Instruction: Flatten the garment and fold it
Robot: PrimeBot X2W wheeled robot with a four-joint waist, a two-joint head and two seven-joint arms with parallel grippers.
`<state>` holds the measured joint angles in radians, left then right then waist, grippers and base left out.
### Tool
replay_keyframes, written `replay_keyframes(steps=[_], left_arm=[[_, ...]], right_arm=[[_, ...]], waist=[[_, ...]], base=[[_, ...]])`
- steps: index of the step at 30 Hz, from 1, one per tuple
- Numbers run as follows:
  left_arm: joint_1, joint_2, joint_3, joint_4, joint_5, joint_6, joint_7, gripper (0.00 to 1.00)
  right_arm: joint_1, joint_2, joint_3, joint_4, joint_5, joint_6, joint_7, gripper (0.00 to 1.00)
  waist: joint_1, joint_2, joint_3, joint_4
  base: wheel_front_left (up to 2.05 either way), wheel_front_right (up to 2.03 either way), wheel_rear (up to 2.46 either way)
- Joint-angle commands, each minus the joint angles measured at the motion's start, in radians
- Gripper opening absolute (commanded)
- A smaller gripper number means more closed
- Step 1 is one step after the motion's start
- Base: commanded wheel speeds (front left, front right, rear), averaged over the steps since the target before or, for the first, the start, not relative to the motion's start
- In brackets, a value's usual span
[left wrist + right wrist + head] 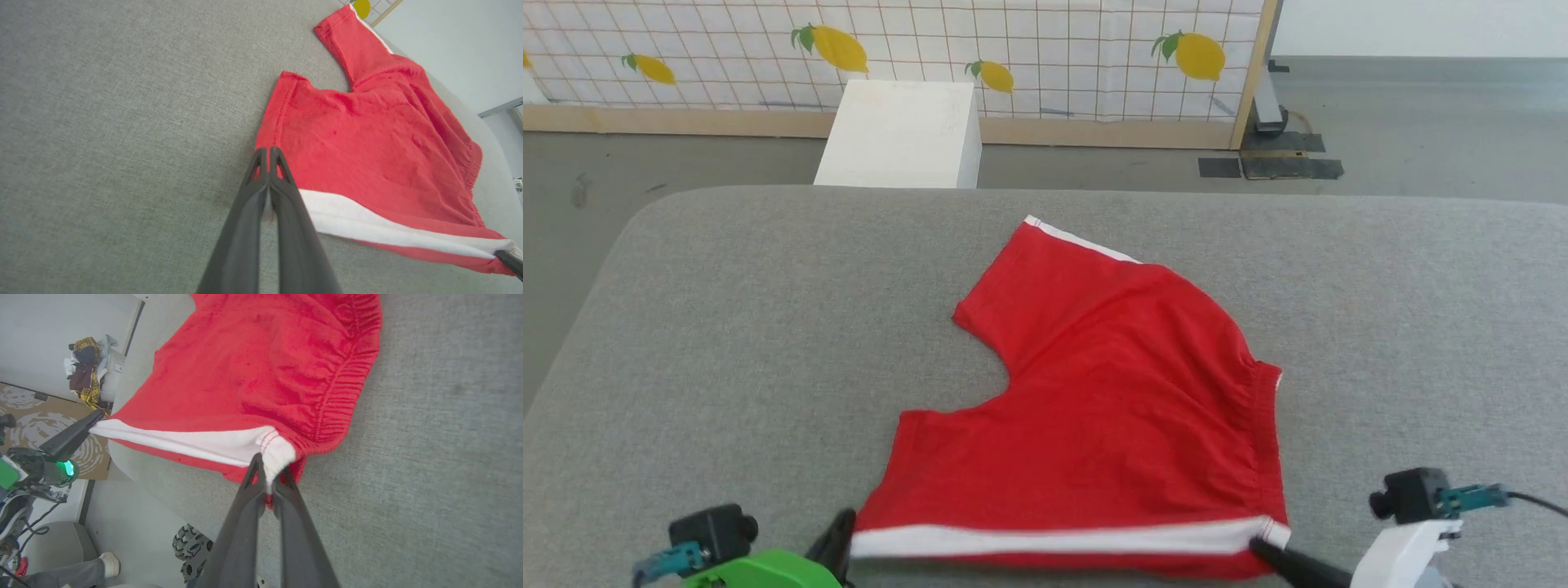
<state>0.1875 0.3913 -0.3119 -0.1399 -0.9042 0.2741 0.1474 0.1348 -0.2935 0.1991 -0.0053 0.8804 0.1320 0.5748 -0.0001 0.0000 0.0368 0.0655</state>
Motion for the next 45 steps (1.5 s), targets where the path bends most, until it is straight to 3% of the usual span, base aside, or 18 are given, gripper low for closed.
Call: replay_keyframes(steps=[1, 9, 20, 30, 37, 45], left_arm=[[-0.009, 0.006, 0.012, -0.020, 0.004, 0.001, -0.011, 0.00], [-0.268, -0.030, 0.001, 0.047, 0.063, -0.037, -0.058, 0.00], [-0.800, -0.084, -0.088, 0.378, 0.154, -0.186, -0.037, 0.00], [-1.123, -0.136, -0.141, 0.677, 0.213, -0.267, -0.038, 0.00], [-1.255, -0.158, -0.176, 0.831, 0.252, -0.301, -0.056, 0.00], [-1.350, -0.136, -0.187, 0.962, 0.286, -0.292, -0.069, 0.00]], right_arm=[[-0.002, 0.021, -0.029, -0.022, 0.001, -0.001, -0.006, 0.00], [-0.082, 0.115, -0.127, -0.079, -0.058, -0.001, -0.007, 0.00], [-0.273, 0.205, -0.164, -0.092, -0.132, -0.001, 0.034, 0.00], [-0.406, 0.240, -0.181, -0.063, -0.157, -0.001, -0.008, 0.00], [-0.432, 0.243, -0.171, -0.048, -0.142, -0.001, -0.039, 0.00], [-0.440, 0.243, -0.140, -0.025, -0.119, -0.001, -0.072, 0.00]], waist=[[0.0001, 0.0000, 0.014, 0.001], [0.0001, 0.0000, 0.097, -0.021], [0.0001, 0.0000, 0.309, -0.082], [0.0001, 0.0000, 0.468, -0.145], [0.0001, 0.0000, 0.530, -0.183], [0.0001, 0.0000, 0.572, -0.214]], base=[[0.00, 0.00, 0.00], [0.00, 0.00, 0.00], [0.00, 0.00, 0.00], [0.00, 0.00, 0.00], [0.00, 0.00, 0.00], [0.00, 0.00, 0.00]])
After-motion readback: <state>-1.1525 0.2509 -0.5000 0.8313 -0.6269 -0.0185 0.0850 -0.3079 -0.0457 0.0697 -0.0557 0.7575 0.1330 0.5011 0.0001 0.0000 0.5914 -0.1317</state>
